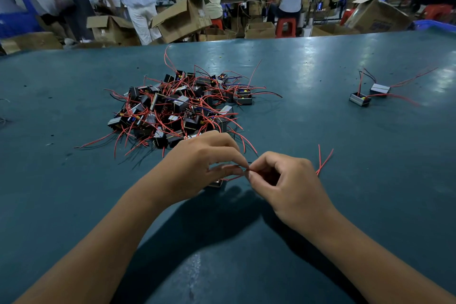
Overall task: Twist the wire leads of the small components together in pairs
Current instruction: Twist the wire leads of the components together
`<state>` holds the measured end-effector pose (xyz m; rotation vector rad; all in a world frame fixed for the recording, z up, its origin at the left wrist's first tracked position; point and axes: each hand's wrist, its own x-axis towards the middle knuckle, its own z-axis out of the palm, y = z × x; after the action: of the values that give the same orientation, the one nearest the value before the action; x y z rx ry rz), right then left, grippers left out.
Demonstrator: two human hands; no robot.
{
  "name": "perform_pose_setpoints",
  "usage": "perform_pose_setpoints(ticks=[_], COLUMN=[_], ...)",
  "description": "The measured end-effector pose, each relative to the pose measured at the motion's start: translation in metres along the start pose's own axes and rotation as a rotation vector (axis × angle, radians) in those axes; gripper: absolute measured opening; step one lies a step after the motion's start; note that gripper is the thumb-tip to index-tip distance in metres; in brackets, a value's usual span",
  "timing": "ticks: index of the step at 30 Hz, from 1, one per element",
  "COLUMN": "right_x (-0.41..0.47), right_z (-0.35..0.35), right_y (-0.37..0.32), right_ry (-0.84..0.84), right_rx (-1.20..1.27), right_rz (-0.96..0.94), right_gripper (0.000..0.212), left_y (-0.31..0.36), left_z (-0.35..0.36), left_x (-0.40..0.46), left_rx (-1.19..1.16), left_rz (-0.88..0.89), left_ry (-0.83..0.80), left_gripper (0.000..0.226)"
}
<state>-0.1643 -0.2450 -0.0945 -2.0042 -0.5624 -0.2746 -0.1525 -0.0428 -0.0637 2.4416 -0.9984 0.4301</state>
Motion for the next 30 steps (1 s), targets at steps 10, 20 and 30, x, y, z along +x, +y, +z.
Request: perform_pose_setpoints(ticks=[10, 20, 30], right_x=[0.0015, 0.0003, -0.0008], right_z=[-0.0026, -0.0033, -0.0019], right_y=[0.0022, 0.001, -0.0007], right_ry=[-0.063, -0.082, -0.055], right_rx=[0.067, 0.081, -0.014], right_rz=[-0.004, -0.016, -0.064], right_gripper=[0.014, 0.012, 0.007], left_y=[-0.0005, -0.0019, 0.0037], left_z=[-0.0009, 0.0026, 0.0036], left_x=[-0.0003, 0.0003, 0.0006], left_rx=[-0.038, -0.078, -0.165], left_rz=[0.05, 0.041, -0.084], left_ry=[0.039, 0.045, -0.06], left_gripper=[0.015, 0.008, 0.013])
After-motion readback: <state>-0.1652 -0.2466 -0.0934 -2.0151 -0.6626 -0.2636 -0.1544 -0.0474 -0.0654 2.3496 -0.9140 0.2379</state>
